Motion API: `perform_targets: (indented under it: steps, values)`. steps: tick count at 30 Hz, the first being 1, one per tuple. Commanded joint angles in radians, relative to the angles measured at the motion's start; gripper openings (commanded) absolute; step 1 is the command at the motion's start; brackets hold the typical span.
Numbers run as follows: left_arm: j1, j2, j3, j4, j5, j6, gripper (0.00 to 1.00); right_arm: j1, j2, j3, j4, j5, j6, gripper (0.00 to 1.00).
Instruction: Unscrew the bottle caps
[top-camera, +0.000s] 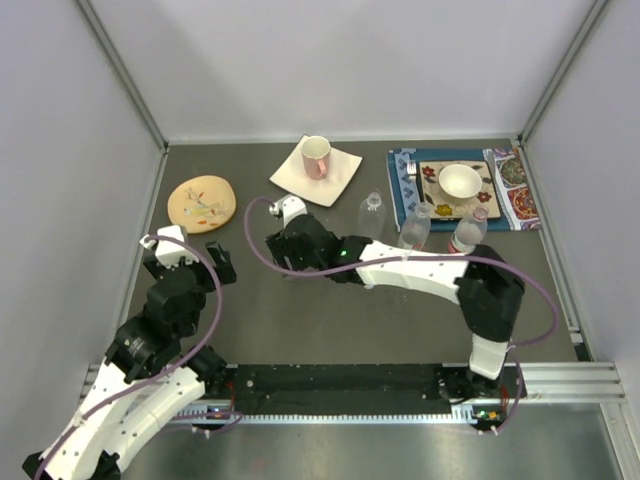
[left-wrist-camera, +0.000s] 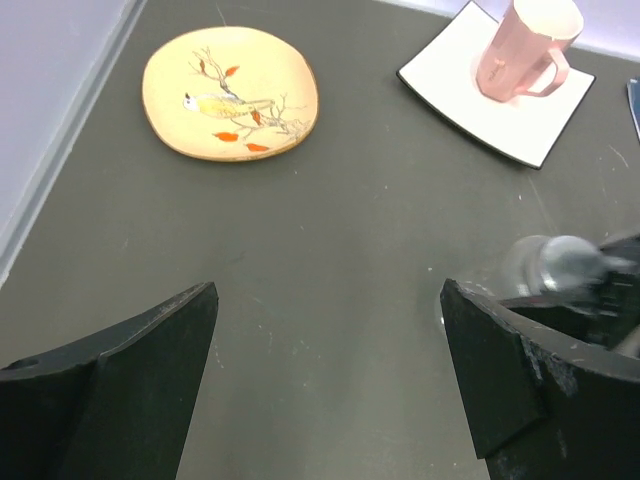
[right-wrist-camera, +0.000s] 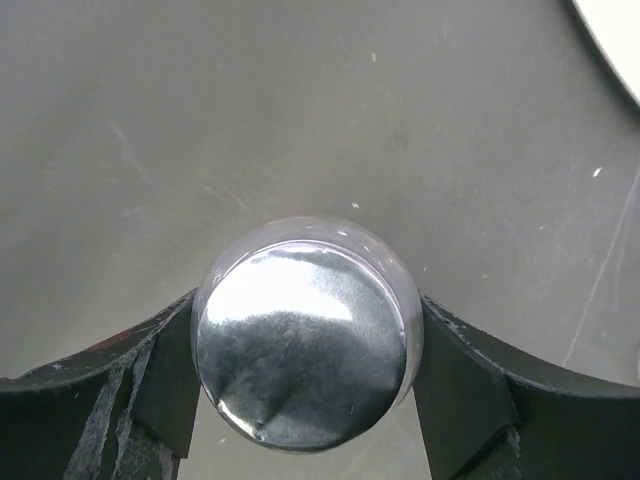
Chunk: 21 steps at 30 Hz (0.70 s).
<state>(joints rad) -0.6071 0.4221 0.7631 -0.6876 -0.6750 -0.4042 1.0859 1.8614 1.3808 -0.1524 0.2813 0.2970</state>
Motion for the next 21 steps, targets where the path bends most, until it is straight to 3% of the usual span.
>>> perform_targets:
  steps: [1, 7, 11, 15, 16, 17, 18, 19, 21]
  values:
    - [0.004, -0.025, 0.07, 0.082, -0.041, 0.048, 0.99, 0.04, -0.252, 0.023, 0.022, -0.007, -0.022, 0.48]
    - [0.004, 0.015, 0.18, 0.218, -0.04, 0.145, 0.99, 0.077, -0.391, 0.266, -0.274, 0.068, -0.062, 0.47]
    - [0.004, 0.038, 0.212, 0.364, 0.136, 0.156, 0.99, 0.043, -0.49, 0.336, -0.403, 0.063, -0.041, 0.44]
    - [0.006, 0.208, 0.35, 0.434, 0.504, 0.093, 0.99, -0.04, -0.579, 0.321, -0.458, -0.179, 0.017, 0.36]
    - [0.006, 0.272, 0.369, 0.462, 0.666, 0.078, 0.99, -0.072, -0.596, 0.31, -0.458, -0.218, 0.028, 0.31]
    - [0.007, 0.296, 0.378, 0.497, 0.781, 0.067, 0.99, -0.081, -0.631, 0.287, -0.46, -0.249, 0.045, 0.17]
    - [0.009, 0.311, 0.38, 0.535, 0.857, 0.036, 0.99, -0.089, -0.648, 0.278, -0.458, -0.276, 0.051, 0.12]
    - [0.01, 0.332, 0.372, 0.644, 1.028, 0.022, 0.99, -0.099, -0.663, 0.259, -0.46, -0.31, 0.054, 0.07]
    - [0.016, 0.359, 0.366, 0.73, 1.177, -0.019, 0.99, -0.112, -0.714, 0.244, -0.46, -0.373, 0.065, 0.06]
